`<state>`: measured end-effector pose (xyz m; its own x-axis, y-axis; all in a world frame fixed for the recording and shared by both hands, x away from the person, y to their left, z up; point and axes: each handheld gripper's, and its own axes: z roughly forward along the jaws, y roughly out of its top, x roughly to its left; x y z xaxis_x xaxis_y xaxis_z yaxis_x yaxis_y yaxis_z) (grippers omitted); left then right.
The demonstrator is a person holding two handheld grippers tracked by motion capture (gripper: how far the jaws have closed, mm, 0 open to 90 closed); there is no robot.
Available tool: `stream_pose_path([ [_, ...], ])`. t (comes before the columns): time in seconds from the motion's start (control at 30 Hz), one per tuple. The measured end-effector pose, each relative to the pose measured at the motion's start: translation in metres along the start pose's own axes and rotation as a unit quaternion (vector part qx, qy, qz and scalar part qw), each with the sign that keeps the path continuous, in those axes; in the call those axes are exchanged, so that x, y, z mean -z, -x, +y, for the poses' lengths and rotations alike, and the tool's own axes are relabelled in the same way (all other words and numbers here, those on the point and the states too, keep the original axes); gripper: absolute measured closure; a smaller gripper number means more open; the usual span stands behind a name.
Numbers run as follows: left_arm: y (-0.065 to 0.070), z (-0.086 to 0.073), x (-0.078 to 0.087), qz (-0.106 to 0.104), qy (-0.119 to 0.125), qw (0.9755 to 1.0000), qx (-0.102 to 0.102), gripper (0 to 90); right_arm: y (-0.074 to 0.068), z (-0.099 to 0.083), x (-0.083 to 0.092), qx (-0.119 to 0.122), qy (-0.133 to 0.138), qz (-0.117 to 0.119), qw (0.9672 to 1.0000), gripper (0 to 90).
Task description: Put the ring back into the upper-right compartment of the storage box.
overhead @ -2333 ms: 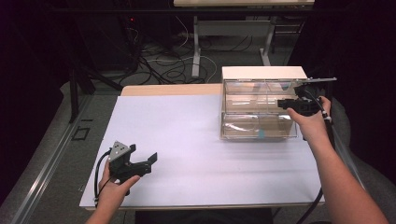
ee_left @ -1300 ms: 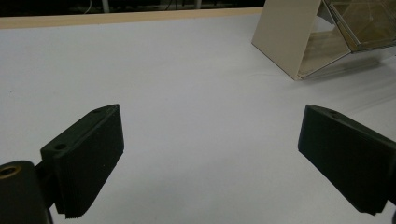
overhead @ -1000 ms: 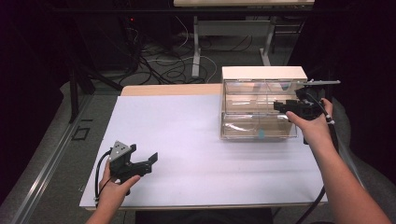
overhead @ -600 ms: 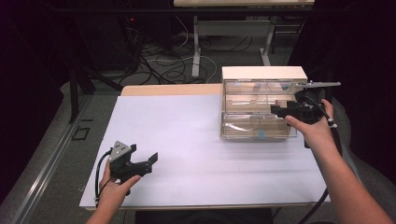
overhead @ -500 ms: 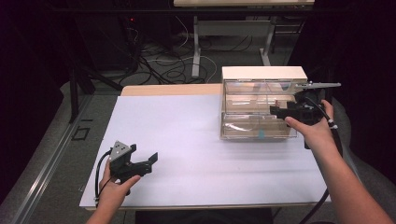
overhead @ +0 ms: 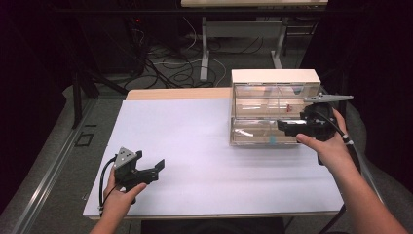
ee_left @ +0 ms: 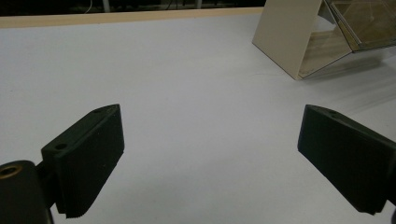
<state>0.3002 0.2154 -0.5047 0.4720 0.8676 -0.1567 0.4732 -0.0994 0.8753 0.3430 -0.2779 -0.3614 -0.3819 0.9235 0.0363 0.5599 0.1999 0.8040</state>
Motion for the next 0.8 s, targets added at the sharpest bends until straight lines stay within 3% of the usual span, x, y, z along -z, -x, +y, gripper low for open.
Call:
stream_pose_path([
  [0.37, 0.000, 0.000, 0.000, 0.000, 0.000, 1.0000, 0.000, 7.2, -0.014, -0.024, -0.006, 0.030, -0.011, 0.006, 0.9995, 0.0],
  [0.8, 0.000, 0.000, 0.000, 0.000, 0.000, 1.0000, 0.000, 7.2, -0.024, -0.062, -0.018, 0.026, -0.021, 0.014, 0.9993, 0.0],
])
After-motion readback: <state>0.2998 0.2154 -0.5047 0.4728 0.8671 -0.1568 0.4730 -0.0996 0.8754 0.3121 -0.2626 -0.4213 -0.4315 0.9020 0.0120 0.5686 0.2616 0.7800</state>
